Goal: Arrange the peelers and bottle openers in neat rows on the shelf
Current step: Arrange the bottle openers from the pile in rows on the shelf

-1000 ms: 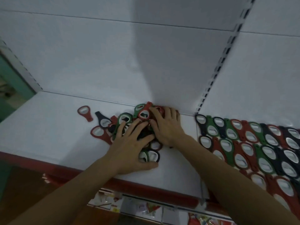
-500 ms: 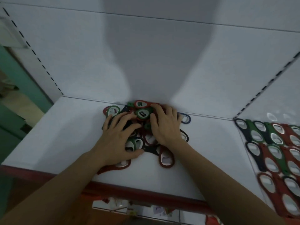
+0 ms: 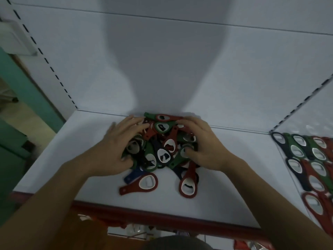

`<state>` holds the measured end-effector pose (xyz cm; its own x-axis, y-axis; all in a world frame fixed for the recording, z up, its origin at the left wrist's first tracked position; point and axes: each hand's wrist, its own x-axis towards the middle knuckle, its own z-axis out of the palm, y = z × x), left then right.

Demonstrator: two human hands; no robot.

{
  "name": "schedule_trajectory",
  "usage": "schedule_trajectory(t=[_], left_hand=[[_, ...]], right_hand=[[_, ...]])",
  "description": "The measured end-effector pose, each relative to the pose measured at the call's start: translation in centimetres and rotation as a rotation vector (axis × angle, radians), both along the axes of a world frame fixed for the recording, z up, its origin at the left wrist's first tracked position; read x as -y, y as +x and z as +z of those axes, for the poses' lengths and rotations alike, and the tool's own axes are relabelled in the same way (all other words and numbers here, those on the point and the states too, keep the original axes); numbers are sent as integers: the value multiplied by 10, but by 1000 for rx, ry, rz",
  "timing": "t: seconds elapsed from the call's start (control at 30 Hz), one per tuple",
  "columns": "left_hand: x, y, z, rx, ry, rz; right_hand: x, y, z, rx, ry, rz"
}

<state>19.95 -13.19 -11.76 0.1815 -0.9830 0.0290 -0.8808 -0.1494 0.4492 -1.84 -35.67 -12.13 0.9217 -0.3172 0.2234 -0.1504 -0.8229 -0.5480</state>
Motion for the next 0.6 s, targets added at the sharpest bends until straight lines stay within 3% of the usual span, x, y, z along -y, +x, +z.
schedule_trajectory(t=[0.07,0.13,0.27,0.43,0.6], left_hand=[[-2,11,-1,143,251,-22],[1,12,-7,184,326,-50],[13,18,-10,197,234,-29],[32,28,-11,170,343,29],[53,17,-20,185,173,97]], right_hand=[[-9,13,2,-112,-127,42],[-15,32,4,-217,-235,71],[-14,72,9,-440,-301,91],[7,85,16,-643,-355,164],[13,94,25,-579,-331,153]])
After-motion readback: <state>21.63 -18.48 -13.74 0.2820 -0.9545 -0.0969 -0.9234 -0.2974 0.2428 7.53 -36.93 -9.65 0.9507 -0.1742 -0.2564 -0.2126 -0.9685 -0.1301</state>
